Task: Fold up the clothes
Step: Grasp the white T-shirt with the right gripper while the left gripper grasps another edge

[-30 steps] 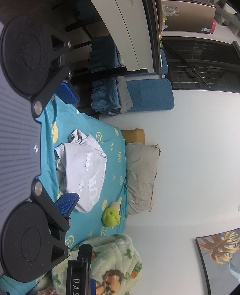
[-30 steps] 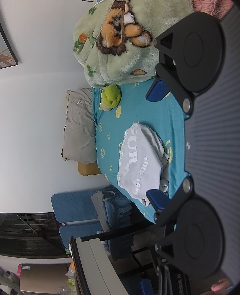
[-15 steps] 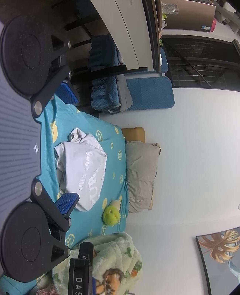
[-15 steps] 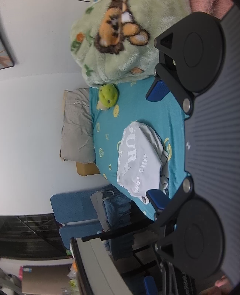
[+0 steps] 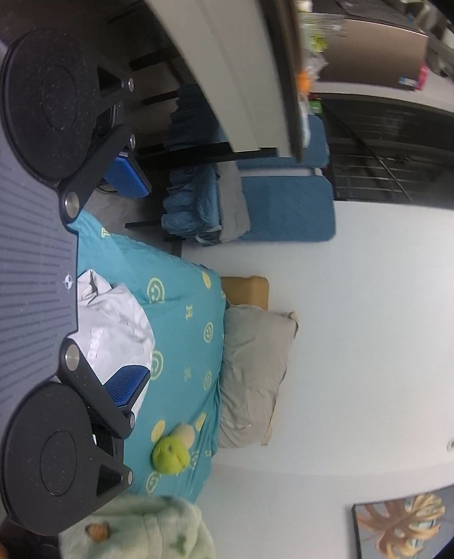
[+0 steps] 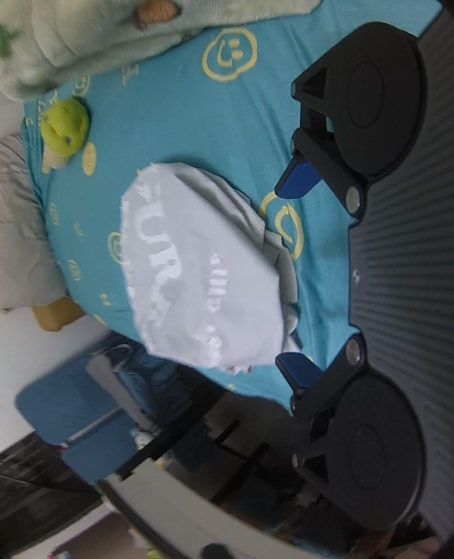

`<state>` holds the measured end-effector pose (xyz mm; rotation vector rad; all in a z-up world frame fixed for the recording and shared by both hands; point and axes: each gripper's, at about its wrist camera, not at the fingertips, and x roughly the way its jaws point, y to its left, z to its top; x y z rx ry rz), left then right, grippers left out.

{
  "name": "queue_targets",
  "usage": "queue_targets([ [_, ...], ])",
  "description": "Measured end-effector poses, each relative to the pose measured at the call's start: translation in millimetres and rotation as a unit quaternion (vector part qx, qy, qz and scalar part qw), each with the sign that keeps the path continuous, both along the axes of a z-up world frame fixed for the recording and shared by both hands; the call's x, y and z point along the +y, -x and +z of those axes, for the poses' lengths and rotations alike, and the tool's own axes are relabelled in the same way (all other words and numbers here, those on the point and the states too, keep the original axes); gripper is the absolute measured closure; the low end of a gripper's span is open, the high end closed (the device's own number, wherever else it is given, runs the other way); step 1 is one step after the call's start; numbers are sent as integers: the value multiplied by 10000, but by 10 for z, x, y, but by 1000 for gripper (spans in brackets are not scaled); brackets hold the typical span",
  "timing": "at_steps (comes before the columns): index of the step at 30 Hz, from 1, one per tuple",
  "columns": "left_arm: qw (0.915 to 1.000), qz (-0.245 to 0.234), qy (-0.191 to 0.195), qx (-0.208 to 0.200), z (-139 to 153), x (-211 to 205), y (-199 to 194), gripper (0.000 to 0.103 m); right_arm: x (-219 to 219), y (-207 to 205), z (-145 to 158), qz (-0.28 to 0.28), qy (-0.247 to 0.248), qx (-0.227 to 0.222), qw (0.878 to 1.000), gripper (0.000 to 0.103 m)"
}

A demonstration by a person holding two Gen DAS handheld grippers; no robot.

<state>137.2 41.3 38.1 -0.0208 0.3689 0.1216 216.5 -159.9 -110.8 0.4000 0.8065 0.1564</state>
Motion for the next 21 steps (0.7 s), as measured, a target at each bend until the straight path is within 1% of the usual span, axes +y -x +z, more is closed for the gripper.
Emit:
queue_targets([
  [3,9997,-42,53,250,-342,136,-209,0,109,-144,-272,287,301,62,9991,23],
  [5,9985,-91,4,531,-554,179,-357,0,200,-219,-404,385,578,16,9976,24],
  [7,9970,-204,-22,750,-731,187,-502,0,269,-317,-511,440,833,-89,9955,29],
  [8,9962,-284,-60,819,-815,177,-560,0,286,-356,-533,457,906,-184,9947,37],
  [9,9952,-376,-131,889,-897,151,-610,0,302,-394,-553,473,978,-280,9937,51],
  [10,9940,-482,-211,960,-975,117,-654,0,258,-408,-520,397,895,-408,9944,60],
  [11,9925,-635,-292,1000,-1049,74,-686,0,213,-420,-484,317,807,-536,9948,74],
  [13,9884,-1042,-475,1000,-1199,-38,-719,0,122,-446,-412,158,631,-793,9947,82],
  [14,9853,-1250,-629,980,-1278,-118,-727,0,54,-447,-350,38,423,-925,9948,88],
  [17,9720,-1717,-1276,974,-1500,-384,-739,1,-108,-428,-165,-211,77,-1255,9918,91],
  [19,9611,-1915,-1756,935,-1649,-551,-764,3,-210,-449,-106,-316,-117,-1355,9902,93],
  [20,9568,-1944,-1963,907,-1715,-619,-795,5,-261,-460,-78,-368,-215,-1403,9892,93],
  [21,9567,-1903,-2018,887,-1759,-653,-847,7,-311,-471,-49,-420,-312,-1452,9880,93],
])
